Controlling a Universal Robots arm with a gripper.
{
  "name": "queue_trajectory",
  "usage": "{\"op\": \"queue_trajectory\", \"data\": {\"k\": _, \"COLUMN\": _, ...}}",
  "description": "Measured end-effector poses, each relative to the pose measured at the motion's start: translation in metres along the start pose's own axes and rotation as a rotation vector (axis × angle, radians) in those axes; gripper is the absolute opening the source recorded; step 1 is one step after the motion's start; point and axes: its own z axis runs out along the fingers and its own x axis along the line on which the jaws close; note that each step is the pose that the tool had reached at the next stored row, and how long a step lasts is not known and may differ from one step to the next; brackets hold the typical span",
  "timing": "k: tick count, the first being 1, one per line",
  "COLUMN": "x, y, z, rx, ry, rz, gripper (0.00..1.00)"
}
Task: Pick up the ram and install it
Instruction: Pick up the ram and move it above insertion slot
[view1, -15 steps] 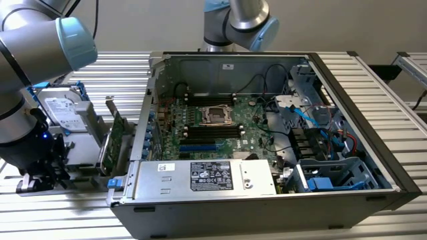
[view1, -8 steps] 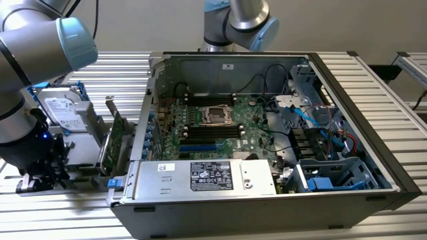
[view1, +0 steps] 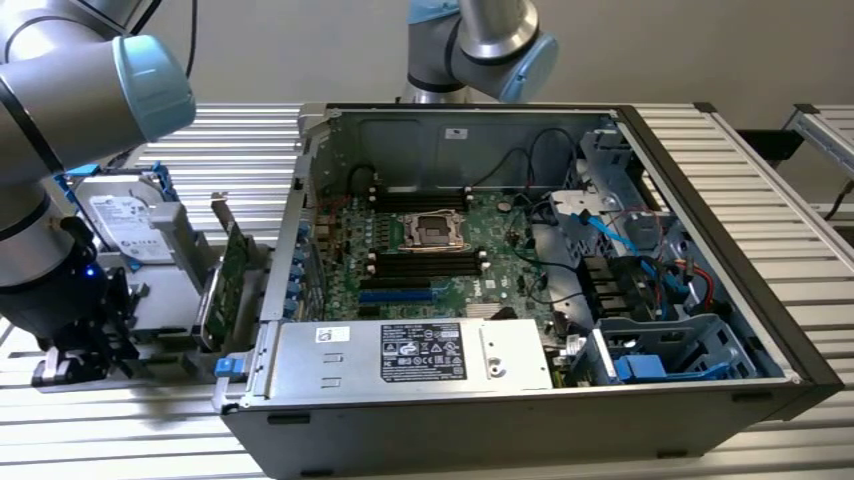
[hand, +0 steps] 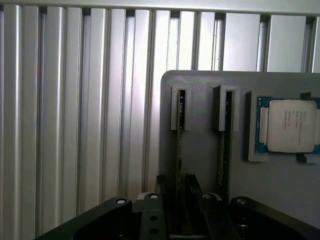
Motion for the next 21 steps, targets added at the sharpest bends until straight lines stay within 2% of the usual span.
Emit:
{"op": "queue_trajectory", "data": {"k": 3, "x": 0.0000, "y": 0.0000, "z": 0.0000, "rx": 0.0000, "ry": 0.0000, "rz": 0.000, "gripper": 0.28}}
{"op": "queue_trajectory", "data": {"k": 4, "x": 0.0000, "y": 0.0000, "z": 0.0000, "rx": 0.0000, "ry": 0.0000, "rz": 0.000, "gripper": 0.21}}
{"op": "queue_trajectory", "data": {"k": 10, "x": 0.0000, "y": 0.0000, "z": 0.0000, "rx": 0.0000, "ry": 0.0001, "rz": 0.000, "gripper": 0.18}}
{"op": "queue_trajectory", "data": {"k": 11, "x": 0.0000, "y": 0.0000, "z": 0.0000, "rx": 0.0000, "ry": 0.0000, "rz": 0.000, "gripper": 0.14}}
{"op": "queue_trajectory", "data": {"k": 21, "x": 0.0000, "y": 0.0000, "z": 0.0000, "rx": 0.0000, "ry": 0.0000, "rz": 0.000, "gripper": 0.14}}
